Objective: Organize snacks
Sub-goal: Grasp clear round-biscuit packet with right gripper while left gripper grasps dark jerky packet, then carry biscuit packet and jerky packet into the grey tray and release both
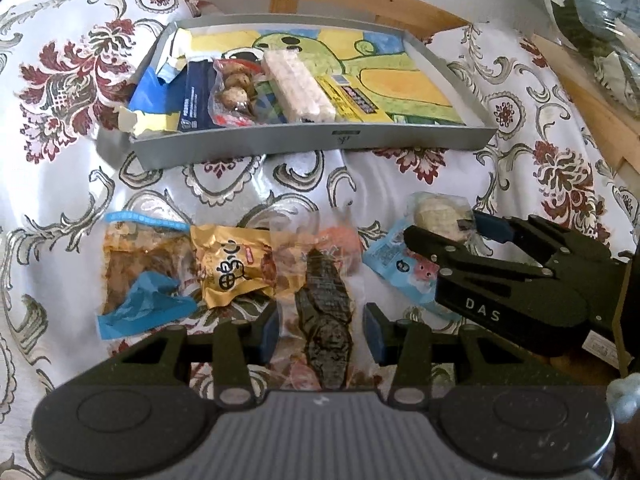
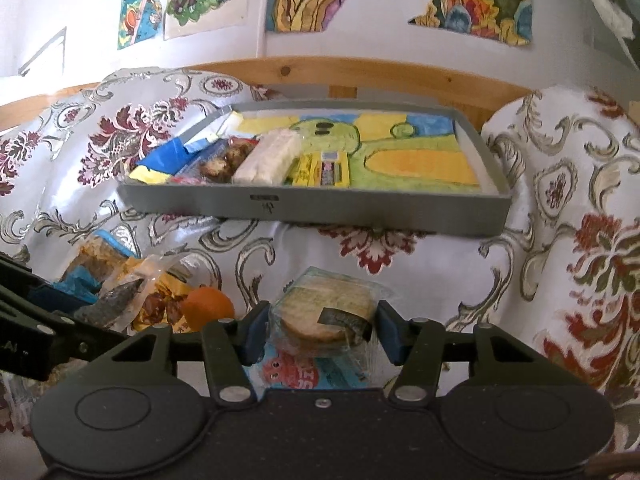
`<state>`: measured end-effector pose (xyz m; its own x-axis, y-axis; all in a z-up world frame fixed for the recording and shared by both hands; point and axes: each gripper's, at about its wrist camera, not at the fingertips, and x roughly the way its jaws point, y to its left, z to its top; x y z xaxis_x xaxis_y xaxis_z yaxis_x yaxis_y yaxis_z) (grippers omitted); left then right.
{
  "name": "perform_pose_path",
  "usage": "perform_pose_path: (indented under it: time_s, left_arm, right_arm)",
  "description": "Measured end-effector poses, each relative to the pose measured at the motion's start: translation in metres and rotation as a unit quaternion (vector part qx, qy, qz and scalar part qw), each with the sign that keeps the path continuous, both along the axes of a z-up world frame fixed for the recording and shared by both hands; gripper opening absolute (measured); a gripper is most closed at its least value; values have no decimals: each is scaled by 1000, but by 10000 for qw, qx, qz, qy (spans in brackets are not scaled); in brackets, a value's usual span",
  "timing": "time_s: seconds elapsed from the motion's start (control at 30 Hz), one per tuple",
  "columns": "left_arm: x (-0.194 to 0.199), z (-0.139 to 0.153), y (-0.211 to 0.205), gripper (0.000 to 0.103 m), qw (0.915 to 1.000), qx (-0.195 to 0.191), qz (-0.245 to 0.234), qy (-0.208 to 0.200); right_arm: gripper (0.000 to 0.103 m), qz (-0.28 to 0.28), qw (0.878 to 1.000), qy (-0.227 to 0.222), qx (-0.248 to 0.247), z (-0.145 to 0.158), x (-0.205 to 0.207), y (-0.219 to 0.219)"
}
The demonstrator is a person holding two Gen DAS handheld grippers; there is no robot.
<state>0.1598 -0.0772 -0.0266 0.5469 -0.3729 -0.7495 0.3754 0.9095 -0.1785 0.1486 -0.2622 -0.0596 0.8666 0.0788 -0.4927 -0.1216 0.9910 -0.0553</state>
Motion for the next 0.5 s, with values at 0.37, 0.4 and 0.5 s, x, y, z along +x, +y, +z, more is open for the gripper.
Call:
perform_pose_path:
  time_s: [0.37, 0.4, 0.5]
  left_arm:
    - [20, 22, -3, 48, 9993, 74, -137, -340]
    - [23, 24, -3, 48, 9992, 47, -115, -374]
    - [35, 31, -2, 48, 9992, -120, -11, -383]
  right_arm:
    - [57, -59, 9989, -440, 122, 17, -2, -6]
    - [57, -68, 9987, -487, 120, 19, -1, -6]
    - [57, -154, 9978, -620, 180, 25, 1, -11]
